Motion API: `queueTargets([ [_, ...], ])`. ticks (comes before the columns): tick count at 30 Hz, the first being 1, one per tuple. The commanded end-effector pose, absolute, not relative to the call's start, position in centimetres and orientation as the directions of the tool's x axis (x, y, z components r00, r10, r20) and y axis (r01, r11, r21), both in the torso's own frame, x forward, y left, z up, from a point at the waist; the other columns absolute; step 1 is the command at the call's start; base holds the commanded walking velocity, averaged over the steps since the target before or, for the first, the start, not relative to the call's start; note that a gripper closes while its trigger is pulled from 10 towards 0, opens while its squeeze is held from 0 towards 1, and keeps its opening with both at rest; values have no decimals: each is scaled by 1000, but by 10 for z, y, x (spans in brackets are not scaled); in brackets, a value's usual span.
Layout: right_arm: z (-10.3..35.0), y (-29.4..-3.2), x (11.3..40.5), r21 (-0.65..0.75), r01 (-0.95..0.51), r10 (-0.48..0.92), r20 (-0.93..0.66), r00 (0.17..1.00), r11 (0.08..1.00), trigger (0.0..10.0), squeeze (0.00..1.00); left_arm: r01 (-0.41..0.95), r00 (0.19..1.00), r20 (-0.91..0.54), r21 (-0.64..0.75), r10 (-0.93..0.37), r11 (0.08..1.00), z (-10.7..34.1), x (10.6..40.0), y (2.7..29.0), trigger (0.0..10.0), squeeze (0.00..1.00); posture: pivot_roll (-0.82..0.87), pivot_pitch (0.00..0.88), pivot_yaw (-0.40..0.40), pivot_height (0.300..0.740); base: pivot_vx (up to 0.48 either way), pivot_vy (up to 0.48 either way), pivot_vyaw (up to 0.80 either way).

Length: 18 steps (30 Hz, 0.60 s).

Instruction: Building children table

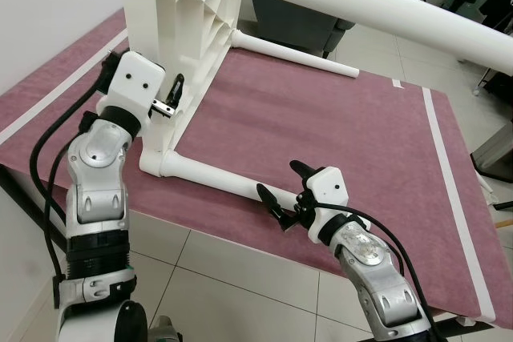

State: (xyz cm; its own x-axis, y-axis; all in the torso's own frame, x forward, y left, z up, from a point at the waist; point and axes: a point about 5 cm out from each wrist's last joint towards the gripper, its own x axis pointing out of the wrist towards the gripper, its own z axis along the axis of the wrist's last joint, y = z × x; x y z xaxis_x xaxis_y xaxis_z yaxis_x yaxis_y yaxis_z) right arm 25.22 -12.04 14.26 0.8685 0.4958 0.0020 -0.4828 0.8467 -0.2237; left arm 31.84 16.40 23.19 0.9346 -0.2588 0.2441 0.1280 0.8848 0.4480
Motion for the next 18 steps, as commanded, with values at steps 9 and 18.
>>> queueTargets([
  [9, 148, -127, 249, -328, -470, 498, 1, 867, 819, 10000, 0, 191, 931, 243, 311, -272, 931, 214, 279, 169, 10000, 0, 160, 0, -50, 740, 0, 0, 0],
  [18, 163, -131, 242, -504, -481, 554, -5, 832, 718, 10000, 0, 409, 908, 16, 178, -418, 895, 174, 249, 167, 10000, 0, 179, 0, -56, 740, 0, 0, 0],
])
